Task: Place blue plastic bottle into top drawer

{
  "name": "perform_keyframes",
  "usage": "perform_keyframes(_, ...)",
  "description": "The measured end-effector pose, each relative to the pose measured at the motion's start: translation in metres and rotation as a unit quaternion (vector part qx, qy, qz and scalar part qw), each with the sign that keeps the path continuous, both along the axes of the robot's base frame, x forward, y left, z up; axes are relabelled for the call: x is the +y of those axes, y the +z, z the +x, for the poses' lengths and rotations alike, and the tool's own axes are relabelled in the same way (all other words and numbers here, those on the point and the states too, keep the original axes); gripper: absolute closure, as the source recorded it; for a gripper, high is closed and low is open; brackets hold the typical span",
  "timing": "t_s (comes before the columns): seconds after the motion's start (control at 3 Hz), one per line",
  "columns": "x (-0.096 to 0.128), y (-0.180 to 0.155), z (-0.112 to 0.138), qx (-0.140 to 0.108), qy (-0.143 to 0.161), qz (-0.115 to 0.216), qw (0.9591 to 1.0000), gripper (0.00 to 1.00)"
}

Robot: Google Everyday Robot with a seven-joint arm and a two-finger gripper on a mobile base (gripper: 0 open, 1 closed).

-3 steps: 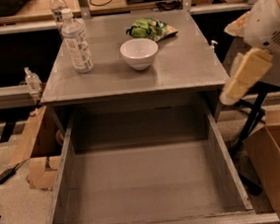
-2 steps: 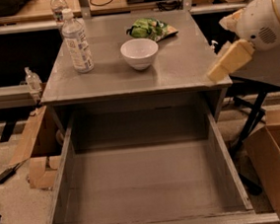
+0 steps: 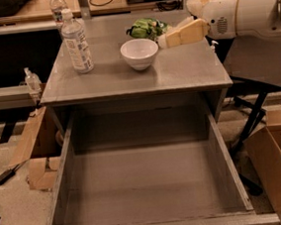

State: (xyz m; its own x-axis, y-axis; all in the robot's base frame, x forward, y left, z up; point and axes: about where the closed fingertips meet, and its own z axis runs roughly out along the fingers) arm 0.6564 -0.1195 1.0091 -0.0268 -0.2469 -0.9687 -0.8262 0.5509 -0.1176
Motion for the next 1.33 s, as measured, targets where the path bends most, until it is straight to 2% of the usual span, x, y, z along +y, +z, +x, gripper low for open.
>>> perform_keyframes(0.33,0.0,0.0,0.0,0.0,0.0,0.0,1.0,0.0)
perform_keyframes(0.67,0.032,-0.006,0.027,-0.009,0.014,0.021,0.9996,0.0)
perform_keyframes(1.0,0.077,-0.012,0.07,-0.022,0.041,0.031,0.9984,0.0)
perform_keyframes(1.33,0.13,-0.013,0.112,-0.042,0.052,0.057,0.9961,0.0)
